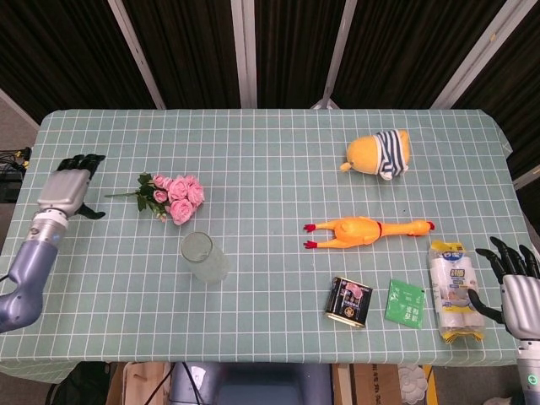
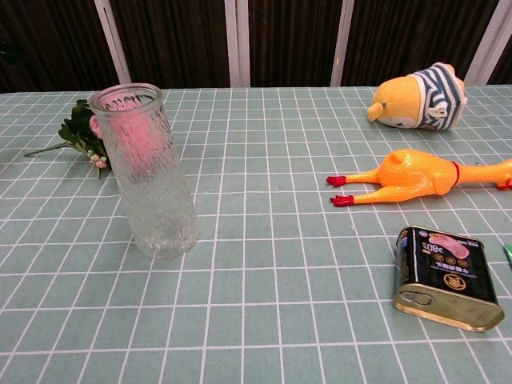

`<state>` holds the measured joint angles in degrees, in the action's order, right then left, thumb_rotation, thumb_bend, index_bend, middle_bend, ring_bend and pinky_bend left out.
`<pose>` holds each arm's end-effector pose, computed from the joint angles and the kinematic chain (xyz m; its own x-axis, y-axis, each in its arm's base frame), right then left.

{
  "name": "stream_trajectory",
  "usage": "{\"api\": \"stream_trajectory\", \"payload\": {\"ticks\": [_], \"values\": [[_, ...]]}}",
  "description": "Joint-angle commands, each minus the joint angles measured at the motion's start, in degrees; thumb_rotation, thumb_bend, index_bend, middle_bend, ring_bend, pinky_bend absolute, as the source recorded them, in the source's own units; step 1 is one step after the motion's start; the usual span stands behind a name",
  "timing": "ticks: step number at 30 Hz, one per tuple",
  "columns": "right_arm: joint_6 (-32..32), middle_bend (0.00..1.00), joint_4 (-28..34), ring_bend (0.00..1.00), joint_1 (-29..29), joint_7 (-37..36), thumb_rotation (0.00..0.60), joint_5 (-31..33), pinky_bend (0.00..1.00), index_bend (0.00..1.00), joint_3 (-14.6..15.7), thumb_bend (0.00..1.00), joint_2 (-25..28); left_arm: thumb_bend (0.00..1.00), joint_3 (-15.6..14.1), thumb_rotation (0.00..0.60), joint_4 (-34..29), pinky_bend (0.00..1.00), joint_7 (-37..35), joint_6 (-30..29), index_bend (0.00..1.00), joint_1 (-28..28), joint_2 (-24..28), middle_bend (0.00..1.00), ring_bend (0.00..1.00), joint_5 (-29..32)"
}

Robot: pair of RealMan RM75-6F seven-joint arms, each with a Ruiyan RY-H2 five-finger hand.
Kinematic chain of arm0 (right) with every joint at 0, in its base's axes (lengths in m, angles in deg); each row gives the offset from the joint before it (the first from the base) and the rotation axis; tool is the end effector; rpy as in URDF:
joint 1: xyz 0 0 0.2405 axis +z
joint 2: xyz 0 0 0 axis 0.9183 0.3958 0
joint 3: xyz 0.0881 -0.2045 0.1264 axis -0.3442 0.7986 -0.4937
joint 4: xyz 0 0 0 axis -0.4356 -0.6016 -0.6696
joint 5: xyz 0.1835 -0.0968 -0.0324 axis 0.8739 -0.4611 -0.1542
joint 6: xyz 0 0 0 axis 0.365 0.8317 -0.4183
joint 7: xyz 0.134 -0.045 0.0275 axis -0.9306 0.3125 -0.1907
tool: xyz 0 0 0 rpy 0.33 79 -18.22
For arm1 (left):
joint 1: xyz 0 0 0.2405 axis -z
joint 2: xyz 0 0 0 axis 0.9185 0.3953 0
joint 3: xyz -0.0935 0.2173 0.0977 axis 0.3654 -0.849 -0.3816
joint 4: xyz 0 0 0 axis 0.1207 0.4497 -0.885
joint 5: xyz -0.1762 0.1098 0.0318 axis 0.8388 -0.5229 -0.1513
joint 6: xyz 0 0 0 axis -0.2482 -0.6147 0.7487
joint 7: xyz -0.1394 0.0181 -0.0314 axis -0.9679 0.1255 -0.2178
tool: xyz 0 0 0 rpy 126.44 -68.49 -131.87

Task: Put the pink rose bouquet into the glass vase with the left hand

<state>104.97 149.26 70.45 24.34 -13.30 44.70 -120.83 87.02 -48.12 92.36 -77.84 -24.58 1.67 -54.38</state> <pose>-0.3166 -0.1842 0.1813 0.3748 0.0054 0.9271 -0.9239 0.0858 0.3730 -0.2400 0.4007 0.1369 0.5144 0.2758 0.8120 0.8407 0.0249 -0.5410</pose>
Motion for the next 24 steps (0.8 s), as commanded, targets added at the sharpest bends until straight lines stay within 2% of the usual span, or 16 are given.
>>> {"api": "stream_trajectory", "payload": {"ticks": [1,8,12,17,21,24], "values": [[-0.2,0.11,-0.1,0.13,0.1,0.0,0.600,0.4,0.04,0.23,-0.1,0.32,-0.1,0.07,-1.2,0.600,2.2,0.05,3.8,0.6,0.02,3.7,-4.1,0.03,0.00,3.7],[-0.3,0.11,-0.5,0.13,0.0,-0.6,0.600,1.7,0.04,0.23,-0.6,0.32,0.0,0.05,-2.0,0.600,6.4,0.05,5.9,1.0,0.01,7.7,-10.7,0.03,0.00,6.3],[0.1,0.11,-0.5,0.13,-0.4,-1.3,0.600,2.1,0.04,0.23,-0.8,0.32,0.2,0.05,-2.5,0.600,11.4,0.05,6.5,0.4,0.01,9.8,-16.7,0.04,0.00,6.4],[0.3,0.11,-0.6,0.13,-0.5,-1.7,0.600,2.4,0.04,0.23,-1.0,0.32,0.2,0.05,-3.4,0.600,14.5,0.07,8.5,0.2,0.01,11.2,-20.0,0.05,0.00,7.7],[0.5,0.11,-0.7,0.13,-0.7,-2.2,0.600,2.3,0.04,0.23,-1.1,0.32,0.2,0.06,-3.5,0.600,15.9,0.12,10.1,-0.9,0.02,12.3,-21.8,0.12,0.01,8.6],[0.4,0.11,-0.8,0.13,-0.6,-2.5,0.600,2.2,0.04,0.23,-1.1,0.32,0.2,0.13,-3.4,0.600,16.4,0.18,10.5,-1.8,0.05,12.8,-22.8,0.18,0.06,8.4]]}}
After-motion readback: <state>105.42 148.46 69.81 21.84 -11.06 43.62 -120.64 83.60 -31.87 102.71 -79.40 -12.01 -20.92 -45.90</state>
